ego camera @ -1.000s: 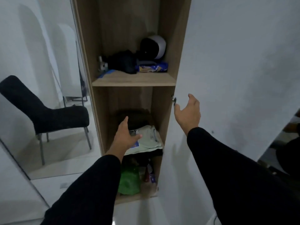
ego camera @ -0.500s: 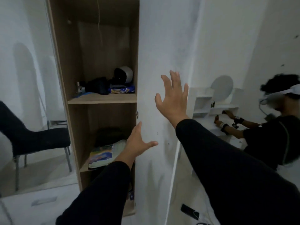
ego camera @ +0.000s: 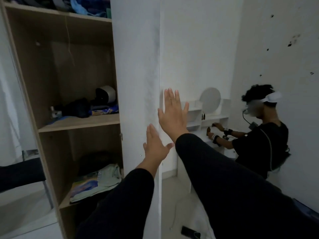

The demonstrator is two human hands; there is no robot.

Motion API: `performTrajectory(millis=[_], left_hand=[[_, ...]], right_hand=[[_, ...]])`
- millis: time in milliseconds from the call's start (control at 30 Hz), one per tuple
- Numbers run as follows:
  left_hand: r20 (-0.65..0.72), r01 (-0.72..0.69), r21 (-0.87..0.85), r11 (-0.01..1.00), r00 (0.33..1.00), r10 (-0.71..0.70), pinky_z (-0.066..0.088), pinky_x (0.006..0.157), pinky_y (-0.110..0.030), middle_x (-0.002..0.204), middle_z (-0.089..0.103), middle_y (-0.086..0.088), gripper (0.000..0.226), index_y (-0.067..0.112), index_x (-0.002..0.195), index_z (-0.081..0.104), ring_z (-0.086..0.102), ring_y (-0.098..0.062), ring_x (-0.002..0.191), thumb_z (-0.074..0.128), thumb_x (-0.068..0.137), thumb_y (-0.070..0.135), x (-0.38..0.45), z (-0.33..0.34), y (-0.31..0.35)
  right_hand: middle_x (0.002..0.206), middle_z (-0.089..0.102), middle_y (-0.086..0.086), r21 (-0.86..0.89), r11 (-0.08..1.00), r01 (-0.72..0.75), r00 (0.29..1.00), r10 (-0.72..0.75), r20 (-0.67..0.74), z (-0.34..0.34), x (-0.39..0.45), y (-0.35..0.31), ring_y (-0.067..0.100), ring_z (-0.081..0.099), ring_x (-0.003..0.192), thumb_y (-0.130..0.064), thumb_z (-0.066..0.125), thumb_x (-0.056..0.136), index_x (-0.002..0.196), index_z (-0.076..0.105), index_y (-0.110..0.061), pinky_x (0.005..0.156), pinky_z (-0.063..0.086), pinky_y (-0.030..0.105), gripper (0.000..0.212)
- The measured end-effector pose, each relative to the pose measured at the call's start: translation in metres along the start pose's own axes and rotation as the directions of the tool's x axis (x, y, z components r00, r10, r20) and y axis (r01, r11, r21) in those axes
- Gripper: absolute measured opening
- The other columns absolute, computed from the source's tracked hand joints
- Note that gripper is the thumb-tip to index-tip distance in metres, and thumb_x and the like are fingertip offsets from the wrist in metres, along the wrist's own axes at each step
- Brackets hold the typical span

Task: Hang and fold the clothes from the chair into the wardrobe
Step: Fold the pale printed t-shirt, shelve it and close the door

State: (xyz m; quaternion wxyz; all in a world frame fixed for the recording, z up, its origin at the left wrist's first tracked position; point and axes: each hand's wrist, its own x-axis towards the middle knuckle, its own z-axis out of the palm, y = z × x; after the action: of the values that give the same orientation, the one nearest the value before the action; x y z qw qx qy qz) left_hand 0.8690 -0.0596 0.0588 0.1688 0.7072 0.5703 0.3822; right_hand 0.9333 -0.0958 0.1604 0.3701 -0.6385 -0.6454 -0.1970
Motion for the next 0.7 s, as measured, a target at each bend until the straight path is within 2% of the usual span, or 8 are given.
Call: performTrajectory(millis=[167, 300, 367, 500, 600, 700], left_hand=[[-0.034, 0.074, 0.100, 0.992, 0.997, -0.070, 0.009, 0.115, -0.052, 0.160, -0.011, 0.002, 0.096, 0.019, 0.149, -0.019, -0.003, -0.019, 0.148, 0.054, 0.092, 0.046, 0.008, -0.008, 0.007], [-0.036, 0.074, -0.019, 0.997, 0.997, -0.075, 0.012, 0.115, -0.052, 0.160, -0.007, 0.004, 0.095, 0.022, 0.149, -0.017, 0.006, -0.018, 0.148, 0.057, 0.092, 0.038, -0.001, -0.013, 0.001], [-0.063, 0.054, -0.020, 0.998, 0.996, -0.055, 0.016, 0.115, -0.049, 0.160, -0.003, 0.004, 0.091, 0.024, 0.149, -0.014, 0.012, -0.018, 0.147, 0.057, 0.093, 0.034, -0.007, -0.021, -0.010], [-0.084, 0.017, -0.052, 0.999, 0.996, -0.021, 0.029, 0.113, -0.046, 0.159, 0.016, 0.002, 0.089, 0.028, 0.150, -0.007, 0.028, -0.019, 0.142, 0.059, 0.090, 0.023, -0.019, -0.052, -0.042], [-0.091, 0.013, -0.136, 0.991, 0.996, -0.025, 0.049, 0.098, -0.043, 0.143, 0.044, -0.002, 0.089, 0.040, 0.148, -0.002, 0.055, -0.022, 0.120, 0.060, 0.087, 0.019, -0.032, -0.082, -0.068], [-0.107, 0.019, -0.121, 0.992, 0.994, -0.032, 0.058, 0.078, -0.036, 0.109, 0.064, -0.008, 0.083, 0.037, 0.149, 0.003, 0.066, -0.020, 0.086, 0.056, 0.089, 0.015, -0.043, -0.120, -0.096]], right_hand=[[0.161, -0.004, -0.004, -0.012, 1.000, 0.006, 0.999, -0.006, 0.033, 0.007, 0.006, 0.000, 0.016, -0.010, 0.148, -0.032, 0.030, 0.102, 0.153, 0.000, -0.018, 0.116, -0.001, 0.051, 0.060], [0.161, -0.003, -0.004, 0.029, 0.999, -0.024, 0.998, 0.022, 0.056, 0.014, 0.003, -0.010, 0.015, -0.009, 0.148, -0.032, 0.028, 0.103, 0.153, 0.001, -0.018, 0.116, 0.000, 0.050, 0.059], [0.161, -0.003, -0.005, 0.057, 0.998, -0.008, 0.998, 0.004, 0.067, 0.016, -0.001, -0.021, 0.015, -0.009, 0.148, -0.032, 0.028, 0.103, 0.153, 0.000, -0.018, 0.117, 0.000, 0.050, 0.059], [0.161, -0.002, -0.005, 0.157, 0.987, 0.035, 0.998, -0.043, 0.053, 0.021, -0.012, -0.059, 0.014, -0.007, 0.148, -0.029, 0.029, 0.102, 0.153, -0.001, -0.019, 0.117, 0.000, 0.049, 0.059], [0.161, -0.001, -0.005, 0.195, 0.978, 0.068, 0.996, -0.077, 0.040, 0.027, -0.020, -0.096, 0.014, -0.005, 0.148, -0.031, 0.029, 0.103, 0.153, -0.001, -0.020, 0.117, 0.001, 0.047, 0.059], [0.161, 0.000, -0.006, 0.217, 0.971, 0.103, 0.993, -0.114, 0.040, 0.032, -0.024, -0.140, 0.014, -0.005, 0.148, -0.033, 0.030, 0.102, 0.153, 0.000, -0.021, 0.117, 0.001, 0.048, 0.060]])
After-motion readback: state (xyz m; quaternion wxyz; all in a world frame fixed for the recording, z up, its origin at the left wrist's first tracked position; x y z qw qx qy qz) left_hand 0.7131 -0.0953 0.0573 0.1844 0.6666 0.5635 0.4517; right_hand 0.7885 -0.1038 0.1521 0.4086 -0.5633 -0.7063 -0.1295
